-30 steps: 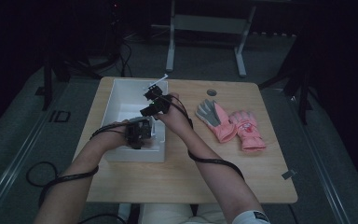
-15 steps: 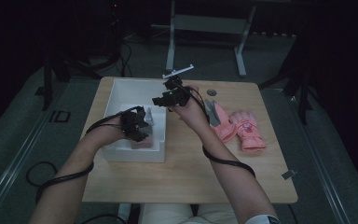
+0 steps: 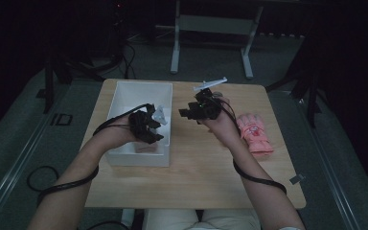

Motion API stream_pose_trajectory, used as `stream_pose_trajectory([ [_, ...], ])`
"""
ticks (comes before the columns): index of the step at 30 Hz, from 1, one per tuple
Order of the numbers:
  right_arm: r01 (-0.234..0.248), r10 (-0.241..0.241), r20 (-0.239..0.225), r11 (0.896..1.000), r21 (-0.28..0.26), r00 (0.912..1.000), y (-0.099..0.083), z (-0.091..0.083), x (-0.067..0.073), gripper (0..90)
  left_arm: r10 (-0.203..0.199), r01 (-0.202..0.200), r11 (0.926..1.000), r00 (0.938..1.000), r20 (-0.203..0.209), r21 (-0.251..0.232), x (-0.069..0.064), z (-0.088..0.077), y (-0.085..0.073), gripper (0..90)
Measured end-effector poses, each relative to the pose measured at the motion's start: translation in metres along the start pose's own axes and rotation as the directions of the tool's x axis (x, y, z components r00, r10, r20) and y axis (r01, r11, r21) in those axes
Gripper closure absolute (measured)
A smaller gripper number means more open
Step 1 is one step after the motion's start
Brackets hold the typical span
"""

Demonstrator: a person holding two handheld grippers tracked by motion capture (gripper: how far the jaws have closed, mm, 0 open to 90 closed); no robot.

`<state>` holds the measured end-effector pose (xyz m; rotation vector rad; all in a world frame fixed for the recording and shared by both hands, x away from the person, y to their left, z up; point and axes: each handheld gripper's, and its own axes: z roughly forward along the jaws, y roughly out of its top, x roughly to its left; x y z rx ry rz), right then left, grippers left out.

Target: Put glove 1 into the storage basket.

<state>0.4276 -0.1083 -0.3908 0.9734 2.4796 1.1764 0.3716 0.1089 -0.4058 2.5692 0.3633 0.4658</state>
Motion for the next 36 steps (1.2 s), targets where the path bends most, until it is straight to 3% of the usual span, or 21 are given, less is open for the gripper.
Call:
stream_pose_trajectory([
  [9, 0.018, -0.016, 0.029, 0.999, -0.045, 0.9994, -0.024, -0.035, -0.018, 45.8, -0.074, 0.078, 0.9918, 0.9966, 0.036, -0.101, -0.007, -0.008, 0.033, 52.0],
  [15, 0.009, -0.005, 0.060, 0.997, -0.075, 0.9982, -0.042, -0.052, -0.033, 33.2, -0.098, 0.105, 0.9883, 0.9933, 0.061, -0.111, -0.021, 0.008, 0.054, 48.0],
  [19, 0.008, -0.004, 0.057, 0.997, -0.081, 0.9984, -0.056, -0.059, -0.044, 17.2, -0.113, 0.119, 0.9873, 0.9914, 0.066, -0.105, -0.035, 0.022, 0.065, 47.1],
  [22, 0.012, -0.007, 0.063, 0.997, -0.078, 0.9980, -0.067, -0.061, -0.051, 14.6, -0.107, 0.117, 0.9871, 0.9898, 0.094, -0.109, -0.046, 0.031, 0.071, 44.8],
  [24, 0.006, 0.000, 0.074, 0.997, -0.074, 0.9973, -0.074, -0.061, -0.054, 15.6, -0.082, 0.097, 0.9887, 0.9889, 0.124, -0.115, -0.053, 0.036, 0.075, 44.3],
  [26, -0.003, 0.007, 0.058, 0.997, -0.076, 0.9983, -0.078, -0.062, -0.057, 15.6, -0.082, 0.097, 0.9887, 0.9889, 0.124, -0.115, -0.053, 0.036, 0.075, 44.4],
  [27, -0.015, 0.018, 0.030, 0.996, -0.085, 0.9994, -0.090, -0.061, -0.063, 14.7, -0.045, 0.068, 0.9885, 0.9851, 0.166, -0.135, -0.069, 0.046, 0.080, 44.2],
  [29, -0.001, 0.004, 0.043, 0.998, -0.070, 0.9991, -0.100, -0.060, -0.066, 14.5, -0.032, 0.056, 0.9895, 0.9839, 0.176, -0.133, -0.078, 0.055, 0.082, 41.6],
  [32, -0.001, 0.004, 0.059, 0.999, -0.045, 0.9982, -0.111, -0.059, -0.070, 14.2, -0.025, 0.048, 0.9920, 0.9815, 0.190, -0.117, -0.090, 0.070, 0.083, 32.8],
  [34, -0.013, 0.014, 0.027, 0.999, -0.046, 0.9995, -0.116, -0.060, -0.073, 14.4, -0.025, 0.051, 0.9923, 0.9755, 0.218, -0.113, -0.093, 0.079, 0.082, 23.3],
  [36, -0.007, 0.008, 0.033, 1.000, -0.028, 0.9994, -0.121, -0.060, -0.074, 14.4, -0.023, 0.054, 0.9914, 0.9692, 0.245, -0.119, -0.096, 0.086, 0.080, 19.4],
])
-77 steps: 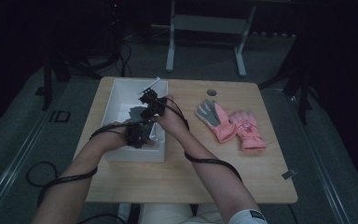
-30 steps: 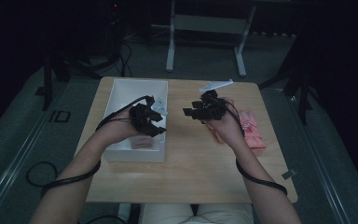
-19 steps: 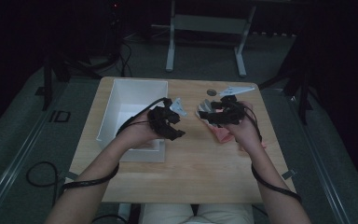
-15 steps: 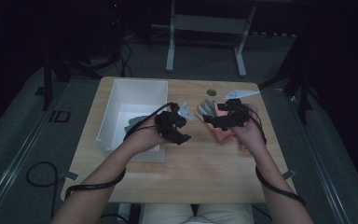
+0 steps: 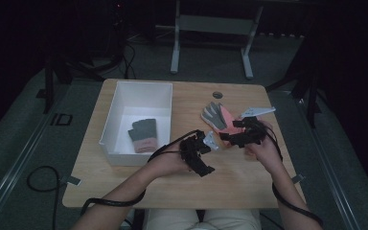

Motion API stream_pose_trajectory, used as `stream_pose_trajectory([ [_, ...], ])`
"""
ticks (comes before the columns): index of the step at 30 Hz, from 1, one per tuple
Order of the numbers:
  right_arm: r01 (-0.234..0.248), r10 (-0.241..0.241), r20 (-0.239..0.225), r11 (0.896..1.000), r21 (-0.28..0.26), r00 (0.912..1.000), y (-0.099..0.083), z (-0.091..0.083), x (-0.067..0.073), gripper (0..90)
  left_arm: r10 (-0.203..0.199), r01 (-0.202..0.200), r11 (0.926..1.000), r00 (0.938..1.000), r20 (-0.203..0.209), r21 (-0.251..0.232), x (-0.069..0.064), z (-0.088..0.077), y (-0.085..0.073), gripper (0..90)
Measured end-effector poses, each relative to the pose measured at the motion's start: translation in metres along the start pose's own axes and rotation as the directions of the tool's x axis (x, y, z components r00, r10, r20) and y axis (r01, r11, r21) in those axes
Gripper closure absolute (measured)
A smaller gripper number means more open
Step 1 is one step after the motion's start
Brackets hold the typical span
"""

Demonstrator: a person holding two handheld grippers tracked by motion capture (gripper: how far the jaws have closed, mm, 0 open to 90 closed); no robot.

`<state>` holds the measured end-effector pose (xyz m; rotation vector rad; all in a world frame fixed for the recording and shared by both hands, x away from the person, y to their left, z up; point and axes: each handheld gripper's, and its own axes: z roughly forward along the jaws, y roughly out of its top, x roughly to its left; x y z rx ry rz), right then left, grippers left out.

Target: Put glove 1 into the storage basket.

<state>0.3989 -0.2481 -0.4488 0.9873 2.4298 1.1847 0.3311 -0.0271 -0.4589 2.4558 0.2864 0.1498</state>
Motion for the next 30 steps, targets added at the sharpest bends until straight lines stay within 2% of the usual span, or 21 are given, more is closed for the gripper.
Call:
stream_pose_trajectory([
  [2, -0.002, 0.002, 0.012, 1.000, 0.011, 0.9999, -0.004, 0.000, -0.001, 14.0, -0.009, 0.009, 0.9999, 0.9998, 0.015, -0.009, -0.002, 0.007, -0.004, 13.8],
  [4, 0.002, -0.002, 0.043, 1.000, -0.003, 0.9991, -0.009, 0.002, 0.000, 13.8, -0.020, 0.020, 0.9997, 0.9997, 0.016, -0.011, -0.005, 0.015, -0.008, 10.7],
  [7, -0.003, 0.004, 0.055, 1.000, -0.009, 0.9985, -0.012, 0.003, 0.001, 11.9, -0.034, 0.034, 0.9992, 0.9994, 0.012, -0.020, -0.009, 0.022, -0.013, 4.4],
  [10, 0.012, -0.012, 0.056, 1.000, 0.011, 0.9983, -0.019, 0.006, 0.003, 11.1, -0.046, 0.045, 0.9968, 0.9989, -0.013, -0.067, -0.018, 0.032, -0.024, 2.0],
  [12, 0.023, -0.024, 0.056, 1.000, 0.017, 0.9981, -0.021, 0.007, 0.003, 15.6, -0.067, 0.064, 0.9923, 0.9976, -0.017, -0.106, -0.021, 0.036, -0.032, 2.0],
  [13, 0.023, -0.024, 0.056, 1.000, 0.017, 0.9981, -0.021, 0.007, 0.003, 15.6, -0.067, 0.064, 0.9923, 0.9976, -0.017, -0.106, -0.021, 0.036, -0.032, 2.0],
  [14, 0.028, -0.028, 0.061, 1.000, 0.007, 0.9977, -0.022, 0.006, 0.002, 17.3, -0.102, 0.097, 0.9857, 0.9943, -0.032, -0.138, -0.022, 0.038, -0.041, 2.0],
  [15, 0.024, -0.023, 0.079, 1.000, -0.006, 0.9966, -0.022, 0.003, 0.001, 26.4, -0.111, 0.105, 0.9848, 0.9933, -0.034, -0.138, -0.022, 0.038, -0.045, 2.0],
  [17, 0.020, -0.019, 0.101, 1.000, -0.010, 0.9947, -0.022, 0.000, -0.002, 36.1, -0.122, 0.113, 0.9822, 0.9913, -0.049, -0.150, -0.024, 0.038, -0.053, 2.0],
  [19, 0.026, -0.026, 0.116, 1.000, 0.003, 0.9929, -0.021, -0.003, -0.005, 54.2, -0.128, 0.114, 0.9803, 0.9884, -0.081, -0.162, -0.028, 0.037, -0.060, 2.0],
  [22, -0.002, 0.001, 0.120, 1.000, 0.011, 0.9928, -0.021, -0.005, -0.010, 59.3, -0.119, 0.091, 0.9801, 0.9803, -0.158, -0.177, -0.037, 0.037, -0.072, 2.0],
  [25, -0.017, 0.013, 0.138, 1.000, 0.023, 0.9903, -0.021, -0.005, -0.015, 60.3, -0.130, 0.088, 0.9782, 0.9648, -0.228, -0.188, -0.043, 0.038, -0.083, 2.0],
  [30, -0.045, 0.037, 0.187, 0.998, 0.040, 0.9817, -0.019, 0.003, -0.028, 68.3, -0.188, 0.124, 0.9615, 0.9481, -0.257, -0.245, -0.049, 0.039, -0.098, 2.1],
])
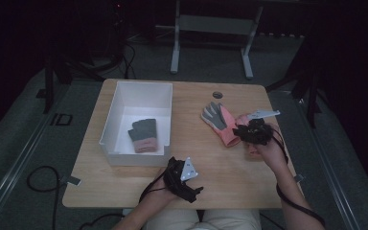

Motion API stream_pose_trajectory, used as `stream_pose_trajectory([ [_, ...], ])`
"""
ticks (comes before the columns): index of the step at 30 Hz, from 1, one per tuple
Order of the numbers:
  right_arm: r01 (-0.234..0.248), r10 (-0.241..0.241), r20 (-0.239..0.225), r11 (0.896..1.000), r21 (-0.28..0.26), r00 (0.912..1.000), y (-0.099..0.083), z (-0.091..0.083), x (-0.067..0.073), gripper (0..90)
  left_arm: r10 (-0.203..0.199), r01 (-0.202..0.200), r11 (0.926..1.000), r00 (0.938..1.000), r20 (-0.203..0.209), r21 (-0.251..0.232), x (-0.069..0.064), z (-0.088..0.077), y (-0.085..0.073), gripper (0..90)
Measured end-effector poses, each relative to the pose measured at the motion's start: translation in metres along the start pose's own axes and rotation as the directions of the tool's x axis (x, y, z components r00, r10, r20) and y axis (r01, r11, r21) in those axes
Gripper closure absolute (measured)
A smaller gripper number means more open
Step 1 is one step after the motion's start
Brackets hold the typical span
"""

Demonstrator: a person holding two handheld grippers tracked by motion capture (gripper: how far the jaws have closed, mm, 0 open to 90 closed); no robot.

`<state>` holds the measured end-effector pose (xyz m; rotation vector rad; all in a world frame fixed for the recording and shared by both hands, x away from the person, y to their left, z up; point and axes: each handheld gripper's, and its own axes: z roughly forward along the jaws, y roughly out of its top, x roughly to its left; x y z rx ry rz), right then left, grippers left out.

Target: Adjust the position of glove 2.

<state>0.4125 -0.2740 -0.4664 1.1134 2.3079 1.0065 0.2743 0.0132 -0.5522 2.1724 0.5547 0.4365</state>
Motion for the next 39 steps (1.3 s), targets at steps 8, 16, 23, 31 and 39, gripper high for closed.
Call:
stream_pose_trajectory([
  [8, 0.053, -0.052, -0.020, 0.998, 0.038, 0.9984, 0.024, 0.037, -0.007, 68.9, -0.081, 0.077, 0.9944, 0.9947, -0.063, -0.073, -0.002, -0.009, -0.013, 2.1],
  [16, 0.140, -0.139, -0.013, 0.982, 0.128, 0.9902, 0.034, 0.091, -0.011, 68.5, -0.119, 0.106, 0.9865, 0.9881, -0.098, -0.124, 0.001, -0.017, -0.022, 2.1],
  [23, 0.104, -0.100, -0.030, 0.973, 0.207, 0.9946, 0.023, 0.119, -0.022, 69.1, -0.110, 0.101, 0.9884, 0.9907, -0.080, -0.114, 0.004, -0.015, -0.025, 2.1],
  [31, 0.004, -0.004, 0.001, 0.968, 0.252, 1.0000, 0.026, 0.124, -0.024, 81.3, -0.066, 0.060, 0.9934, 0.9957, -0.064, -0.098, -0.003, -0.009, -0.023, 2.1],
  [39, -0.072, 0.060, 0.065, 0.978, 0.195, 0.9961, 0.027, 0.112, -0.019, 87.5, -0.062, 0.057, 0.9937, 0.9966, -0.054, -0.097, -0.005, -0.008, -0.023, 2.1],
])
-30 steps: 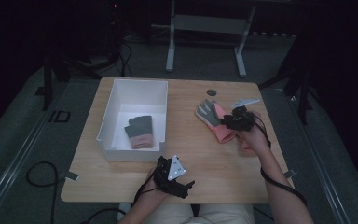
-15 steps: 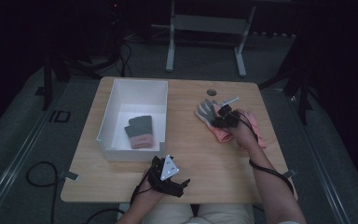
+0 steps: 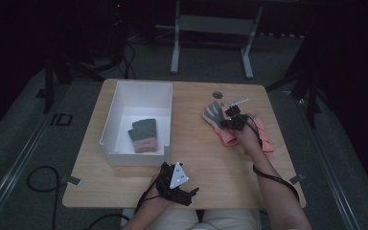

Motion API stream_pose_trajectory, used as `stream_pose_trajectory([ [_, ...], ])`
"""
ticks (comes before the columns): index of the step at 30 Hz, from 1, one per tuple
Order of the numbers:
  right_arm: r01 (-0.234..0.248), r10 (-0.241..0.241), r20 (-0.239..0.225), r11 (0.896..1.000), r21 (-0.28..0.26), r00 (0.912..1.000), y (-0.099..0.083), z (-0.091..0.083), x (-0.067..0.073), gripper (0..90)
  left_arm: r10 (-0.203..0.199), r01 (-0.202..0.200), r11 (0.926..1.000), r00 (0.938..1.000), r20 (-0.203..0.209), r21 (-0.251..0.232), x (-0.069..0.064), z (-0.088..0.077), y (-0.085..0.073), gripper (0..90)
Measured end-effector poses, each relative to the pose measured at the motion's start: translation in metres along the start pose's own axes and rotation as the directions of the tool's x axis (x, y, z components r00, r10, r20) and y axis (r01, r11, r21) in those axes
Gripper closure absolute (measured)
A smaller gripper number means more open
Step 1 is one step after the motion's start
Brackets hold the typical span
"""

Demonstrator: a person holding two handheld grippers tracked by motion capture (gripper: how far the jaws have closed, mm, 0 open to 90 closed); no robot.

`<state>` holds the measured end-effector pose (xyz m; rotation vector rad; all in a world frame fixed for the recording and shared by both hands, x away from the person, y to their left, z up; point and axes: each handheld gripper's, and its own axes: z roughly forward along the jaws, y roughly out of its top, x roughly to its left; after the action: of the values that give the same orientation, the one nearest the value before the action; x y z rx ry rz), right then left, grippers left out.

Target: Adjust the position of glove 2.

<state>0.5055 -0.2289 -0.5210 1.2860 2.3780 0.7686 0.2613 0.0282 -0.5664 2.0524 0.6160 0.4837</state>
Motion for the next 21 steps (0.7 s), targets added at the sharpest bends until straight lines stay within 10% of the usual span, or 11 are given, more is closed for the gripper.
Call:
stream_pose_trajectory([
  [9, -0.095, 0.092, -0.027, 0.982, -0.160, 0.9954, -0.011, -0.061, 0.028, 87.9, 0.010, -0.010, 0.9999, 1.0000, 0.001, -0.003, -0.002, 0.002, 0.001, 2.1],
  [19, -0.292, 0.294, -0.045, 0.898, -0.329, 0.9549, -0.048, -0.131, 0.078, 87.9, 0.012, -0.012, 0.9998, 0.9999, 0.003, -0.013, -0.005, 0.004, 0.003, 2.1],
  [21, -0.300, 0.304, -0.038, 0.895, -0.330, 0.9518, -0.052, -0.130, 0.082, 87.9, 0.019, -0.019, 0.9998, 0.9998, 0.005, -0.010, -0.005, 0.004, 0.003, 2.1],
])
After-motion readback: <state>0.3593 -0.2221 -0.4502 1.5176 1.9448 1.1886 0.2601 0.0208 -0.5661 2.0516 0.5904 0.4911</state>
